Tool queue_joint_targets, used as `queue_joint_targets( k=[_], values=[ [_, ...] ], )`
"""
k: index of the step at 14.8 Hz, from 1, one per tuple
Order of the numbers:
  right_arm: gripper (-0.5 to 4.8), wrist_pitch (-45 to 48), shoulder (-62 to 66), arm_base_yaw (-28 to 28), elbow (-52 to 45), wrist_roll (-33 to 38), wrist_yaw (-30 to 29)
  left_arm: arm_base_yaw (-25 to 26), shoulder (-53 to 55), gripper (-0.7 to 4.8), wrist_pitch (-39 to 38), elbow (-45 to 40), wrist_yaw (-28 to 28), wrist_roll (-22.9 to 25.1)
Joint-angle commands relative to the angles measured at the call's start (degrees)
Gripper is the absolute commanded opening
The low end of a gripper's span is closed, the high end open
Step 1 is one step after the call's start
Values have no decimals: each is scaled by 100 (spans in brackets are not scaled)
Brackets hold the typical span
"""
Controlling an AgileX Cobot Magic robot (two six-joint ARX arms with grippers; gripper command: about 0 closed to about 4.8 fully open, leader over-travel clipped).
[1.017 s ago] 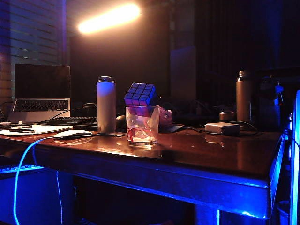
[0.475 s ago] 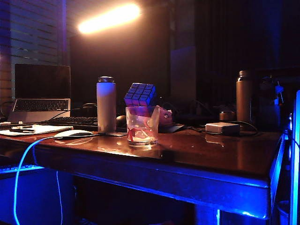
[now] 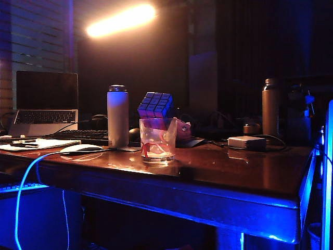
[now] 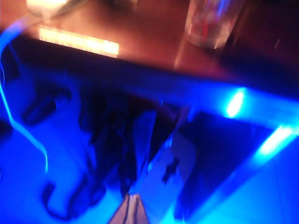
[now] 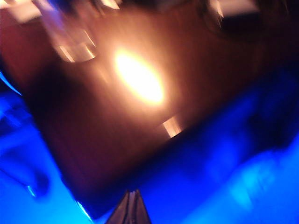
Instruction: Stack the Rubik's Cube on top of the glass cup.
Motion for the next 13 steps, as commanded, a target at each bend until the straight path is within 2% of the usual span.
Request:
queue_joint_targets(
  k=[1, 3, 13],
  values=[
    [-5, -195, 15, 11, -39, 22, 0, -7, 2, -4, 149, -153, -109, 120],
    [-5, -197, 9, 9, -39, 22, 2, -7, 4, -4, 188, -199, -144, 411],
    [-5, -190, 9, 4, -37, 26, 20, 0, 0, -2, 243, -223, -271, 389]
  ],
)
